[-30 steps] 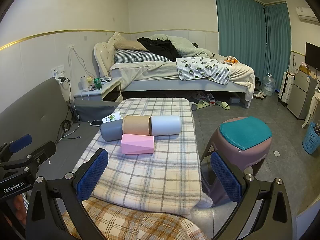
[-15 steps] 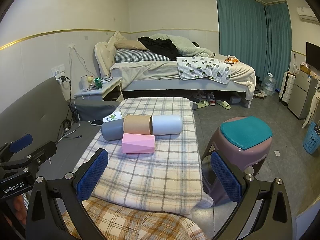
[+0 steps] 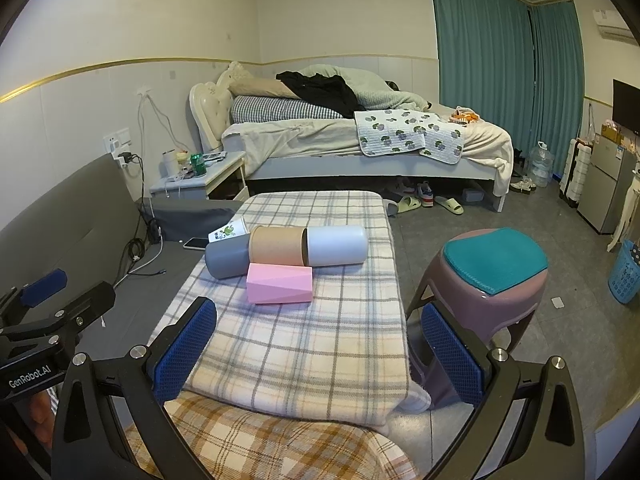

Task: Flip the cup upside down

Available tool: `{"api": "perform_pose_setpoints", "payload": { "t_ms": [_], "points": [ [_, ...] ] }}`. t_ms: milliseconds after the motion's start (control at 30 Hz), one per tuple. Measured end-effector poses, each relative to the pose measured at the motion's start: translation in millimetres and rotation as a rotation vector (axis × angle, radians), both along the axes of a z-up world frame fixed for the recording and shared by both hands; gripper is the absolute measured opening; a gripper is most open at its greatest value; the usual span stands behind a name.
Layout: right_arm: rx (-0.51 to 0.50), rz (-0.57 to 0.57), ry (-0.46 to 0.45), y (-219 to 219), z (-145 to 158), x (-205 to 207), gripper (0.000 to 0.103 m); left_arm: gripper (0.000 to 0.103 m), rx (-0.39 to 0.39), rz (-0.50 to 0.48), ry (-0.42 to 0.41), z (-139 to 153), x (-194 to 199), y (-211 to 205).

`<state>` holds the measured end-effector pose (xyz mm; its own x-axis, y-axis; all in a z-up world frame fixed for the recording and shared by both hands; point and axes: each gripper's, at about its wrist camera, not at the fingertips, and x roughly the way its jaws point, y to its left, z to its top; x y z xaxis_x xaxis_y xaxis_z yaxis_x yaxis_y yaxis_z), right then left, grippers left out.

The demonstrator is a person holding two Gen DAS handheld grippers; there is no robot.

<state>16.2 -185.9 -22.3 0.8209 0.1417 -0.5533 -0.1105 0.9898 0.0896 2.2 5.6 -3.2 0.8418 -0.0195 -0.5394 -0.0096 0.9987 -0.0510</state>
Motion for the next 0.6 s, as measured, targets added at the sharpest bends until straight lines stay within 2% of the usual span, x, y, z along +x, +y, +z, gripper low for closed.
{"api": "perform_pose_setpoints", "payload": {
  "t_ms": [600],
  "points": [
    [0.001,0.001,0.002,0.6,-1.4,-0.6,0.103,0.1,0.001,0.0,0.0,0.0,0.1,0.0]
  ]
}}
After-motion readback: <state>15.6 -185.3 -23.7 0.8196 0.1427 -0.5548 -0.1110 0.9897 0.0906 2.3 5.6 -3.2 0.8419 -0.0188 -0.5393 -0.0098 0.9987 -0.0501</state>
